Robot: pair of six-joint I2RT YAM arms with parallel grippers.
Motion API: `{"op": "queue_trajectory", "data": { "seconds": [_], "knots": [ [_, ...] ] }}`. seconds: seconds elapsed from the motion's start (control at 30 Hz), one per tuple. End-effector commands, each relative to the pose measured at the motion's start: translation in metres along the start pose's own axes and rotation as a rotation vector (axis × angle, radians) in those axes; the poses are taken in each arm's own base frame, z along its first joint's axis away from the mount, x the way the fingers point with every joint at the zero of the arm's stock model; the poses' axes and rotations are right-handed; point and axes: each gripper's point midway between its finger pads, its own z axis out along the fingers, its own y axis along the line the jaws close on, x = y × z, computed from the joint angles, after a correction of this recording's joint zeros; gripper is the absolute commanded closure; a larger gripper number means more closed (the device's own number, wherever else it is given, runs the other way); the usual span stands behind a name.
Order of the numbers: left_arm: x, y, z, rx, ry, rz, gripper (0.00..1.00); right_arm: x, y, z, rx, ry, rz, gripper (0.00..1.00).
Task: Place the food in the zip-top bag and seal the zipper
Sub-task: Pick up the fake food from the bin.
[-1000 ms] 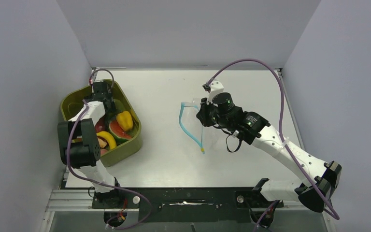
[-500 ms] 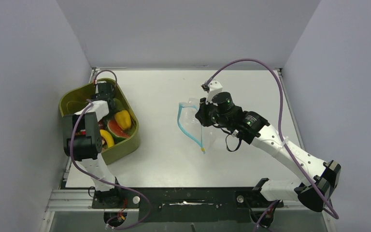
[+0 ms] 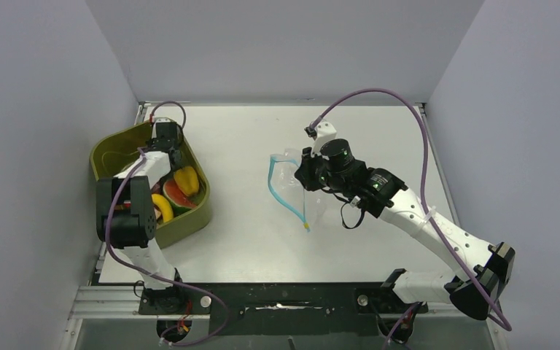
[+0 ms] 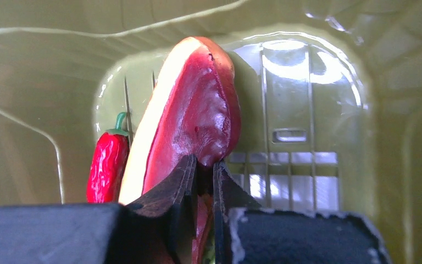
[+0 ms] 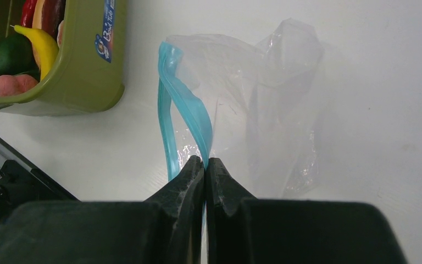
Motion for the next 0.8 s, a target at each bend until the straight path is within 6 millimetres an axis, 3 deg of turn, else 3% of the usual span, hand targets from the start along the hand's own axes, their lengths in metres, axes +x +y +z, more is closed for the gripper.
{"op": "queue_trajectory", "data": {
  "seconds": [0.0, 0.37, 0.77],
  "knots": [
    [-0.042, 0.005, -0.038, 0.048, -0.112, -0.118, 1.00, -0.020, 0.008, -0.011, -0.043, -0.082, 0.033, 1.00],
    [-0.081, 0.029, -0.108, 0.165, -0.264, -0.266, 1.00, -0.015, 0.014, -0.006, -0.075, -0.077, 0.083, 1.00],
    [-0.108, 0.051, -0.179, 0.307, -0.464, -0.424, 1.00, -0.015, 0.022, 0.002, -0.099, -0.078, 0.158, 1.00]
  ]
}}
